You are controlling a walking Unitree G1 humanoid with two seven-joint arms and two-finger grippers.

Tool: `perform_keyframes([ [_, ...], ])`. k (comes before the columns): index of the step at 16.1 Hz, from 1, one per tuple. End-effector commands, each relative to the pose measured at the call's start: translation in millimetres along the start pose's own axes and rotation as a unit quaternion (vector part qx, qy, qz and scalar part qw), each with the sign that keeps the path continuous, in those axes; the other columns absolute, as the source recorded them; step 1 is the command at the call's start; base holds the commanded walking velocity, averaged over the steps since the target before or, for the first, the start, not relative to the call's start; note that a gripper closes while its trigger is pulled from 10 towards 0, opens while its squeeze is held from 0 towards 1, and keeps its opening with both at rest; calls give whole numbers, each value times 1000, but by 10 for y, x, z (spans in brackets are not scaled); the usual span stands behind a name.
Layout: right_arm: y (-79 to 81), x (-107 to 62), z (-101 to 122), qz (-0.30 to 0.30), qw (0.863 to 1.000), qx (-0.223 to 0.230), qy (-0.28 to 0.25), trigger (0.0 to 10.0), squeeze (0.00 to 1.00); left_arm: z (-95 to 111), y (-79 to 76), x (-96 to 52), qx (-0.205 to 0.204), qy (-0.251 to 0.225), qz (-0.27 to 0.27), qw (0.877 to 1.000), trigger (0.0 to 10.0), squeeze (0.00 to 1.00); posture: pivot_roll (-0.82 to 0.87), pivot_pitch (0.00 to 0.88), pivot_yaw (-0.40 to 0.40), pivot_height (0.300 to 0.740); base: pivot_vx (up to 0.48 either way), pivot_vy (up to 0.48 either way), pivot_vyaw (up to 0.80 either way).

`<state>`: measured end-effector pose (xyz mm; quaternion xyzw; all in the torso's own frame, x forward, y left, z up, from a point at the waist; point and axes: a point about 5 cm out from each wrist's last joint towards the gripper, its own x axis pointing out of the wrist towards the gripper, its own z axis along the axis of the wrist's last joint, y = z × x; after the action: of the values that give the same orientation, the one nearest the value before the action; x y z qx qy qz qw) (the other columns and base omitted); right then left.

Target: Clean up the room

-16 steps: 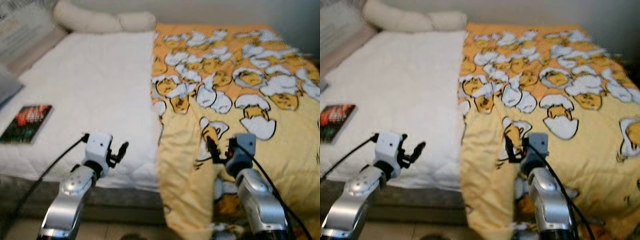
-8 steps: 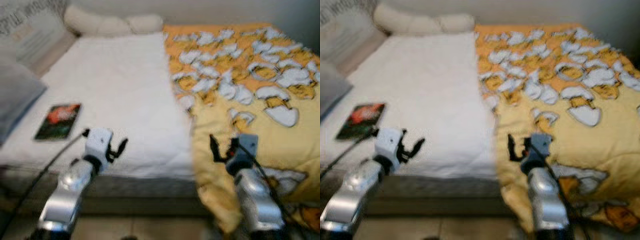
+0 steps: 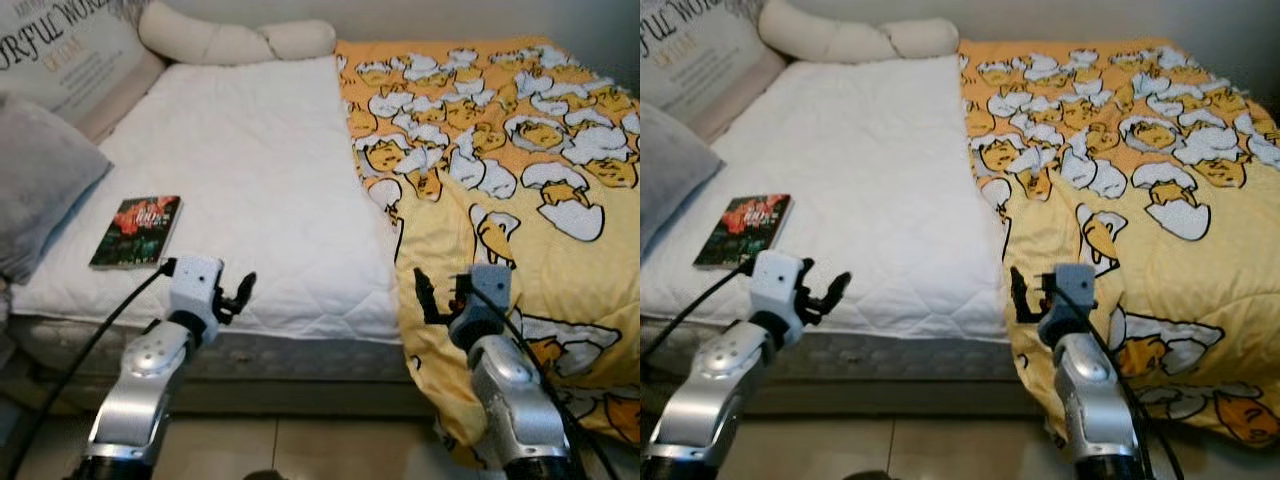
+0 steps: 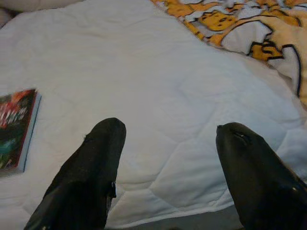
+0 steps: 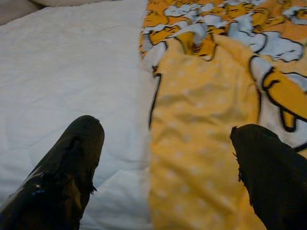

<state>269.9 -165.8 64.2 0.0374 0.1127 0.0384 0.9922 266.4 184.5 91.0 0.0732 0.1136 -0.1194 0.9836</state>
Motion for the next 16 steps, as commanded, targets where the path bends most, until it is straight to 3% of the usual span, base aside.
perform_keyframes([
  [1,95,40,103,21,1000,-3,-16,10000,0,-4,39,-10,-2,0,8,1000,10000,0,41,0,41,740,0,0,0],
  [4,129,79,93,33,999,0,-7,10000,0,-12,33,-19,-12,0,11,1000,10000,0,47,0,33,740,195,0,-533],
  [7,134,102,91,37,999,-24,-8,10000,0,-18,38,-30,-10,4,6,1000,10000,0,50,0,35,740,330,0,0],
  [16,147,145,84,40,999,-36,-5,10000,0,-12,62,-32,-7,3,6,1000,10000,0,53,0,41,740,332,0,0],
])
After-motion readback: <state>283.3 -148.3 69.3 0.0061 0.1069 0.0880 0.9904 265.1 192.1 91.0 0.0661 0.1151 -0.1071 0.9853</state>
